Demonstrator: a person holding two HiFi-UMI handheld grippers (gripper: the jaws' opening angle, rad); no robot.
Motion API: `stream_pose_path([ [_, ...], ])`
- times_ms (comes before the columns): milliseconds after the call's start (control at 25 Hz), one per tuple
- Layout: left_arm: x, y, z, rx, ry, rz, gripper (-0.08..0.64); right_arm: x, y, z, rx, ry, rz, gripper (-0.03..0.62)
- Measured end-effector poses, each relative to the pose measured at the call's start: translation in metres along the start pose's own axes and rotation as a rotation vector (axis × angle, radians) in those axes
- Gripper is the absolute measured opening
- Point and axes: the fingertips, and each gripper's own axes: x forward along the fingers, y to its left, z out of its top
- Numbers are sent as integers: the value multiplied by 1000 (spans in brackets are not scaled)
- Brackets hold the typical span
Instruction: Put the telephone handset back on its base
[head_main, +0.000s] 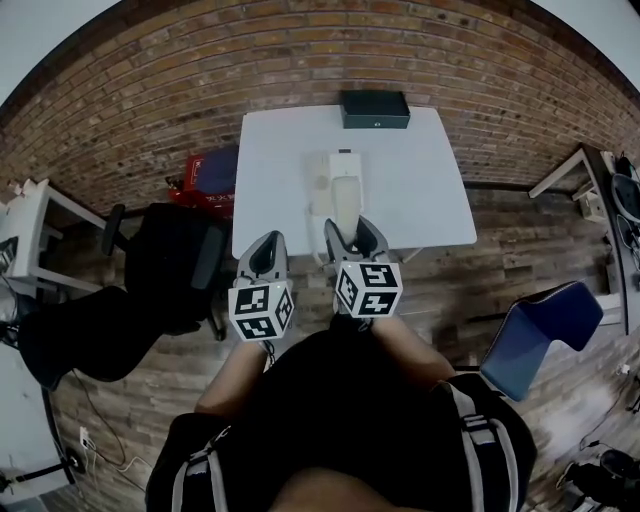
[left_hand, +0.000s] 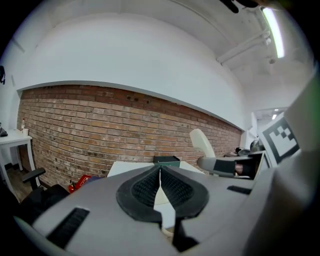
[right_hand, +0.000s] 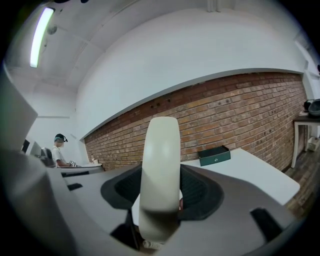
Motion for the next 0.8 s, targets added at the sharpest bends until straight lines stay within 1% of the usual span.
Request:
stream_pose_path([
  [120,28,0,6,-9,17,8,5,22,-16,10,5,10,12,201],
  [480,107,3,24,-19,53,62,5,89,-63,33,6,70,69,201],
  [640,140,3,27,-29,69,85,5,117,-79,38,6,95,93,201],
  [800,164,0,32,-39,77,105,5,136,-90,35,15,134,124,201],
])
